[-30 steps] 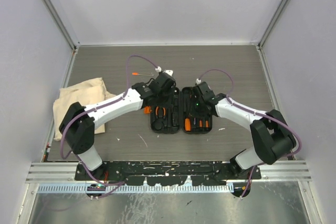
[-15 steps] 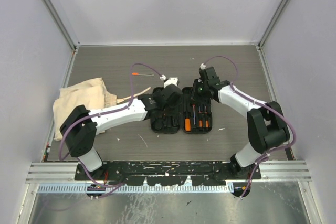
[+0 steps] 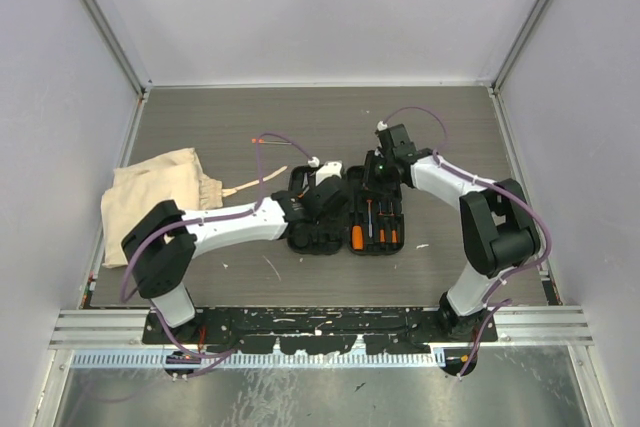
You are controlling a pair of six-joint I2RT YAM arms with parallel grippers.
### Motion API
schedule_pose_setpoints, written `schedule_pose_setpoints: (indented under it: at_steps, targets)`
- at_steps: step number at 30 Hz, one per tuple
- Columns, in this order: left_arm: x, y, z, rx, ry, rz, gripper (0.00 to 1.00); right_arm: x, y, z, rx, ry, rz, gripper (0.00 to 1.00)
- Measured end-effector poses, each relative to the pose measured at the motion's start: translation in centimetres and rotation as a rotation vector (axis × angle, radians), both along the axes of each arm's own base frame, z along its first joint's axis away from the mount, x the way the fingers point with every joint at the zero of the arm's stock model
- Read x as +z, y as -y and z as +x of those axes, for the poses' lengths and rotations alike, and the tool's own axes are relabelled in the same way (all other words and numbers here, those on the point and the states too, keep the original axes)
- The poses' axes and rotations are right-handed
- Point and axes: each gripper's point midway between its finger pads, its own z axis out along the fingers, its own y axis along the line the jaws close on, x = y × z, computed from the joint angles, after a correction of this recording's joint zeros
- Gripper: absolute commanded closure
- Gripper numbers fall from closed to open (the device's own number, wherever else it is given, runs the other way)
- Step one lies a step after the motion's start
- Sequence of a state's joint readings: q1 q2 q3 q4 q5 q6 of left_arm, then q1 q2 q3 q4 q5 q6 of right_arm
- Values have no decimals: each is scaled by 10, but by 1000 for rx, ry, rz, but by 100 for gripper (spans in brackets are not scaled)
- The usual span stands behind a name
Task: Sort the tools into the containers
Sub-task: Place the screwdriver in the storage box.
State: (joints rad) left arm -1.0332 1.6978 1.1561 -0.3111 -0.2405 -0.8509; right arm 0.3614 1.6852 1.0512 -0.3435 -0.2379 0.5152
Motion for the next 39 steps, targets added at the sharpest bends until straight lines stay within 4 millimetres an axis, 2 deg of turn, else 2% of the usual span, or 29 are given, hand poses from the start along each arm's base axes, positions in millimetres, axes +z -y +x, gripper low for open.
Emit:
schedule_pose_setpoints:
  at_steps: [13, 20, 25, 29, 39]
  targets:
    - [-29, 18, 5, -10, -23, 43, 74, -12, 0, 12, 6, -13, -8, 77]
    - [-24, 32, 12, -10, -12, 16, 73, -10, 0, 15, 6, -5, -4, 77]
    - [-30, 38, 14, -13, -18, 22, 72, -10, 0, 15, 7, -5, -4, 77]
    - [-36, 38, 9, -16, -33, 34, 72, -10, 0, 15, 9, -4, -5, 77]
    - [-39, 38, -4, -25, -61, 66, 73, -10, 1, 15, 9, -4, -6, 77]
